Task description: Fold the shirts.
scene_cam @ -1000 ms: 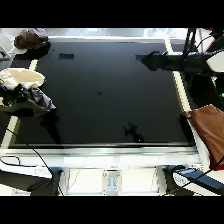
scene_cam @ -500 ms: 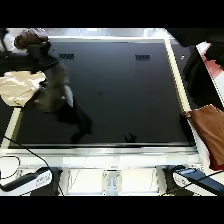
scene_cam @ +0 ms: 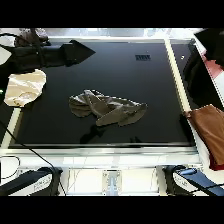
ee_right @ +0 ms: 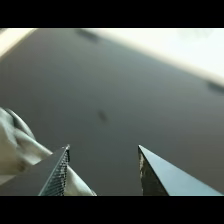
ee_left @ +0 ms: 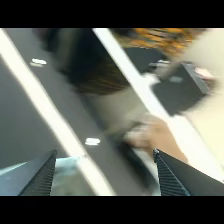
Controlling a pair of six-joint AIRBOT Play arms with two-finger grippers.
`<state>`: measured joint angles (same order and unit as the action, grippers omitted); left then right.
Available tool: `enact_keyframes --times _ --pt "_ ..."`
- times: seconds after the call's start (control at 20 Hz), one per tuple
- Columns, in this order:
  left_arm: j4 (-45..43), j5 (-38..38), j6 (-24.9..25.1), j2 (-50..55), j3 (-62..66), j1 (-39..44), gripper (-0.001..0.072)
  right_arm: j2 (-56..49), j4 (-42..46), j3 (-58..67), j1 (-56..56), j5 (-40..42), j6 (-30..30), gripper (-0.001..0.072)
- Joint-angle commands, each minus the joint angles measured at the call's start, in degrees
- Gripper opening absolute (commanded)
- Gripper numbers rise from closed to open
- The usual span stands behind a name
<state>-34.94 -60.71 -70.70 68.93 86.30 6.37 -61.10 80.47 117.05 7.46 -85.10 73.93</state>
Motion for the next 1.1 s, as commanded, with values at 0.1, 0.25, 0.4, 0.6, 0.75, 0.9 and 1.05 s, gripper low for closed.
enact_keyframes --times 0.1,0.25,0.4,0.6,0.75,0.9,1.05 --pt "-36.6 -8.2 -21.1 1.7 -0.7 -10.9 0.0702 -0.5 10.8 -13.0 -1.8 -6.4 0.7 0.0474" --pt "-39.1 -10.8 -22.6 3.9 -5.5 -16.7 0.0702 -3.3 0.2 -26.0 -2.1 -5.8 5.1 0.0475" --pt "-34.2 -10.7 -23.2 8.2 -8.2 -18.5 0.0702 -6.7 -21.0 -41.0 -1.7 3.9 5.1 0.0475" --pt "-20.2 -7.8 -23.0 16.3 -8.2 -17.6 0.0702 -12.8 -32.9 -53.7 3.0 10.8 5.1 0.0488" --pt "-13.7 -4.0 -22.7 21.5 -8.2 -16.8 0.0702 -19.0 -36.8 -56.3 10.9 14.3 5.1 0.0566" --pt "-10.0 -3.0 -15.1 24.5 -8.2 -15.5 0.0702 -23.5 -35.7 -55.9 17.3 21.2 4.8 0.0566" --pt "-10.0 -3.1 -14.6 25.1 -8.2 -14.2 0.0702 -24.5 -32.6 -55.8 18.7 26.4 5.1 0.0566"
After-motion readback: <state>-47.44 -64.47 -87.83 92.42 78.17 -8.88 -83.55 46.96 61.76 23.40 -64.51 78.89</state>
